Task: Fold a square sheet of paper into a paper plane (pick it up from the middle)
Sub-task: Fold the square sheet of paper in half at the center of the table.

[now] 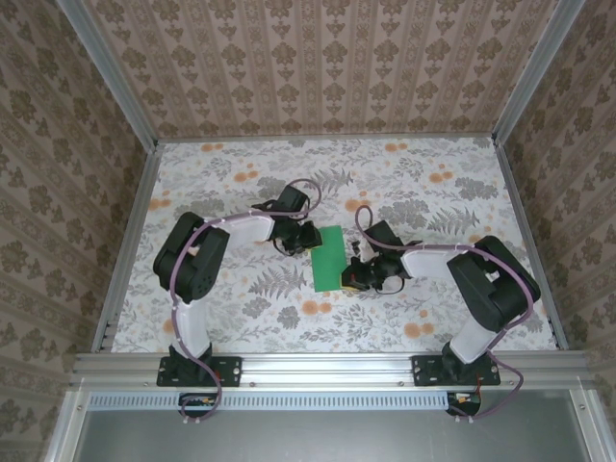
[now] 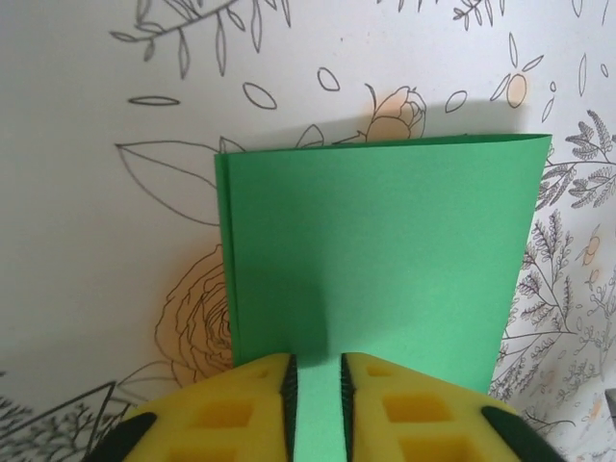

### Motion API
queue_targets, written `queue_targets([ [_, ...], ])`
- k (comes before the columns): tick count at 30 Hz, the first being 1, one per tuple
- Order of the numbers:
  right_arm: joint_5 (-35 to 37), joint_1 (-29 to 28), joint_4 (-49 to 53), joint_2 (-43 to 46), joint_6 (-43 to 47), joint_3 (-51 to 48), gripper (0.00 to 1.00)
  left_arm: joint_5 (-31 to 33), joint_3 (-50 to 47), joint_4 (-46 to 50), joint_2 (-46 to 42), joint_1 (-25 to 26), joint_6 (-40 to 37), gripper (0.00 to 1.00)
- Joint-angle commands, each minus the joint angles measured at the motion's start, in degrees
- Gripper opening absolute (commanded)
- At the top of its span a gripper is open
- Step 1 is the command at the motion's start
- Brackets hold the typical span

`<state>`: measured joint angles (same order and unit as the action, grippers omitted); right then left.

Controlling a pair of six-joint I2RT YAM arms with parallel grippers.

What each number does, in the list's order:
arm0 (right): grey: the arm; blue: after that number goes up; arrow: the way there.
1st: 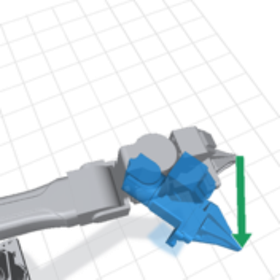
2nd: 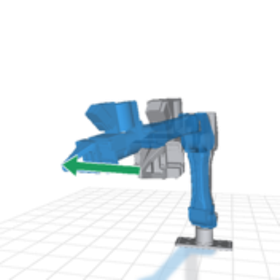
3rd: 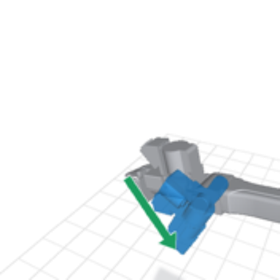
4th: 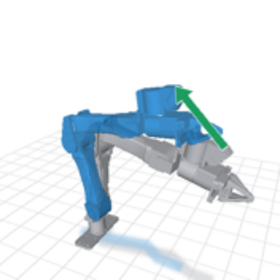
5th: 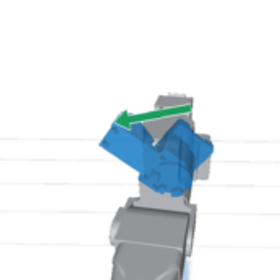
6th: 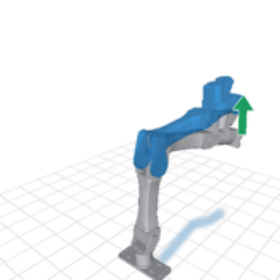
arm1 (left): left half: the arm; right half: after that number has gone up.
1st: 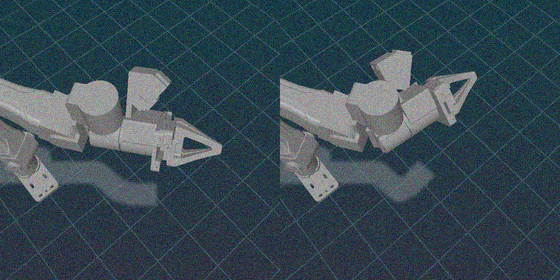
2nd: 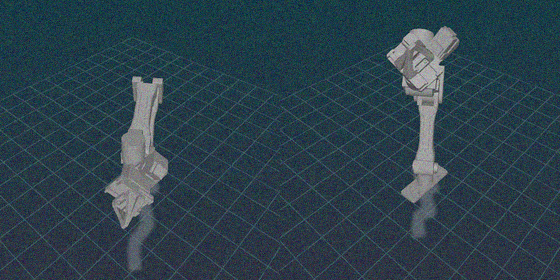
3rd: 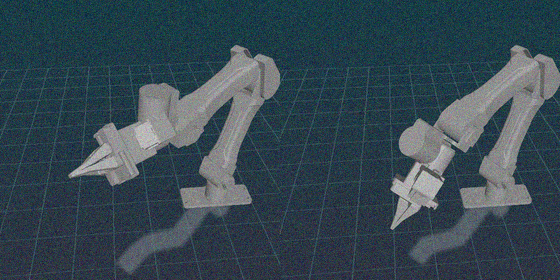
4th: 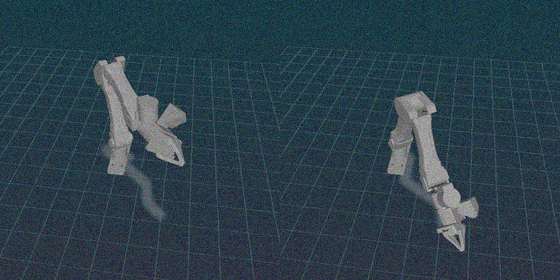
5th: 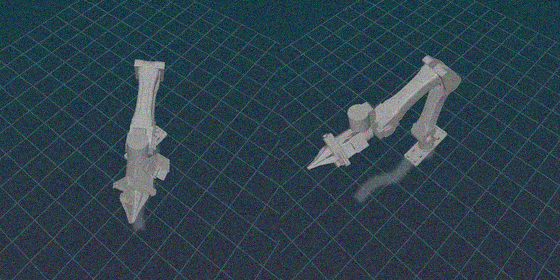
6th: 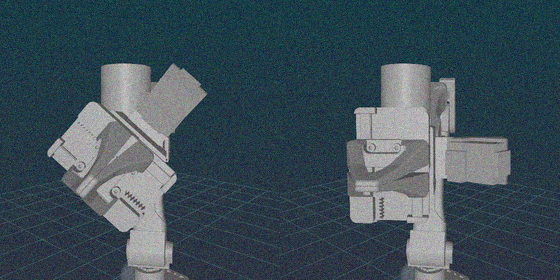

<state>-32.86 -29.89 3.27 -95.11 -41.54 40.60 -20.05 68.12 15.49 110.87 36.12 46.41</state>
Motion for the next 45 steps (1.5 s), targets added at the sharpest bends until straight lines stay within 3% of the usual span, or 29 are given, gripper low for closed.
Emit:
queue_targets([
  [1, 6.4, -1.0, 2.5, 3.3, -3.1, 3.7, 0.01, 0.8, 3.0, 5.6, -4.6, -1.5, -3.6, 0.32],
  [6, 13.4, -1.1, 12.0, 2.6, 3.1, 11.6, 0.06, 1.6, 0.0, 6.1, -13.2, -5.8, -2.9, 0.48],
  [15, 18.3, -1.3, 20.7, -10.8, 10.2, 27.9, 0.09, 6.7, -11.6, 8.5, -27.5, -12.6, -3.2, 0.63],
  [26, 20.4, -1.3, 26.2, -23.0, 10.6, 39.4, 0.09, 7.9, -15.4, 9.3, -30.7, -17.6, -7.4, 0.78],
  [34, 33.8, -0.8, 28.6, -21.0, -0.8, 34.5, 0.1, 6.4, -15.0, 9.1, -29.4, -20.0, -12.4, 0.91],
  [39, 40.7, -0.3, 28.2, -16.1, -12.1, 28.5, 0.12, 5.3, -15.9, 9.6, -30.1, -20.4, -13.3, 0.93],
  [45, 36.6, -3.4, 20.5, -13.9, -26.7, 23.1, 0.13, 1.7, -20.3, 7.7, -32.9, -20.3, -10.7, 0.93],
])
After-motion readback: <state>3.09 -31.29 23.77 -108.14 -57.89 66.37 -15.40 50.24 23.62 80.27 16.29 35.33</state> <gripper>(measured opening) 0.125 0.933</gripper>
